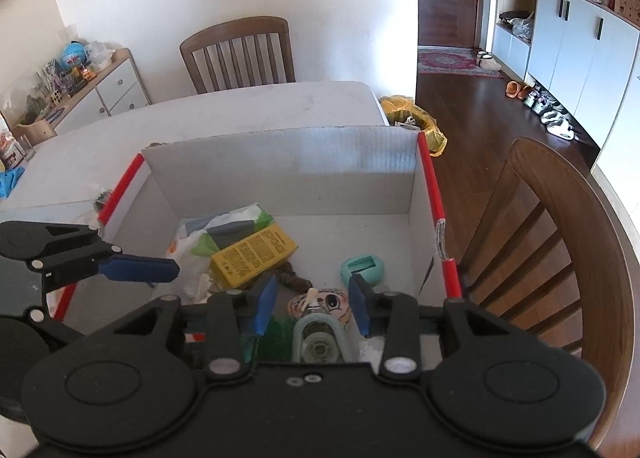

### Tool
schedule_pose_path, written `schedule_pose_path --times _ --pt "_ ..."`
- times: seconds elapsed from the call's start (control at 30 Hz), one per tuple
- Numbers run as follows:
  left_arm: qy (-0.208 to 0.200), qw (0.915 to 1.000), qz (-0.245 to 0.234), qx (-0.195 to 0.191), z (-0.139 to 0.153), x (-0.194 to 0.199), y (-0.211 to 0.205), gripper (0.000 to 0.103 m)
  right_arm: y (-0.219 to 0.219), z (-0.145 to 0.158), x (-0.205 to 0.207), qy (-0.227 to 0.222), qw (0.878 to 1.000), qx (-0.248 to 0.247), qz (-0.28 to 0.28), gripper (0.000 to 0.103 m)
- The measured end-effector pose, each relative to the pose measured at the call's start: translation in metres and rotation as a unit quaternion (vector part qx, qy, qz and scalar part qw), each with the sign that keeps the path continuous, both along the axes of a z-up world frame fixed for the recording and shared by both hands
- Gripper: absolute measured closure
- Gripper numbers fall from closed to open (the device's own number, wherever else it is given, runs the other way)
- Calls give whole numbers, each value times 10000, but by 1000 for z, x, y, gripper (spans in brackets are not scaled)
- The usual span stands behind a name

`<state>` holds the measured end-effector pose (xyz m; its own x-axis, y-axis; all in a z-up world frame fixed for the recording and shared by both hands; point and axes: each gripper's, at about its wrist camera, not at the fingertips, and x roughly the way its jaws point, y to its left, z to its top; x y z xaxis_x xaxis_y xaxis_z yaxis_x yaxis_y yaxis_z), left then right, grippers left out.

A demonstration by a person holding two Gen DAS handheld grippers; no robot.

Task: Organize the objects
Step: 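Open both tools to release the sachet and blue egg in the box, then withdraw both tools back toward the blue mat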

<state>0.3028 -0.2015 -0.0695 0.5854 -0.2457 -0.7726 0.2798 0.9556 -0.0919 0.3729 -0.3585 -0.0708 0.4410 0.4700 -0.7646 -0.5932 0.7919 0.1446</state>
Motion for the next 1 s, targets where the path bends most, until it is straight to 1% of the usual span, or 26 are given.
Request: schedule_pose_path --times 0.13,0.3,0.43,0.5,0.63,0.67,0.77,0.93,1.0 --pt "-105 9998 122 -100 9 -9 11 31 0 8 -8 -27 10000 63 -18 64" --pt "-335 9988 271 -236 25 -23 28 31 0 20 -22 -85 9998 166 -27 64" --pt "-488 9974 404 -349 38 -34 44 31 3 31 -36 -227 9996 185 18 63" --pt "-583 9964 479 -394 44 -40 54 31 7 37 -44 -295 9993 225 37 60" --pt "-730 9945 618 -417 56 -51 75 31 15 48 -58 -411 9985 356 50 47" --pt "-770 9940 665 -408 59 -54 81 28 18 51 -62 -440 9983 388 45 45" --pt "-844 9923 779 -455 65 -63 103 27 28 56 -72 -465 9979 452 4 43" --pt "-943 9899 969 -416 73 -76 138 21 50 62 -87 -485 9976 503 3 40" --pt "-953 9894 1030 -379 74 -82 152 20 61 63 -94 -506 9974 513 18 36"
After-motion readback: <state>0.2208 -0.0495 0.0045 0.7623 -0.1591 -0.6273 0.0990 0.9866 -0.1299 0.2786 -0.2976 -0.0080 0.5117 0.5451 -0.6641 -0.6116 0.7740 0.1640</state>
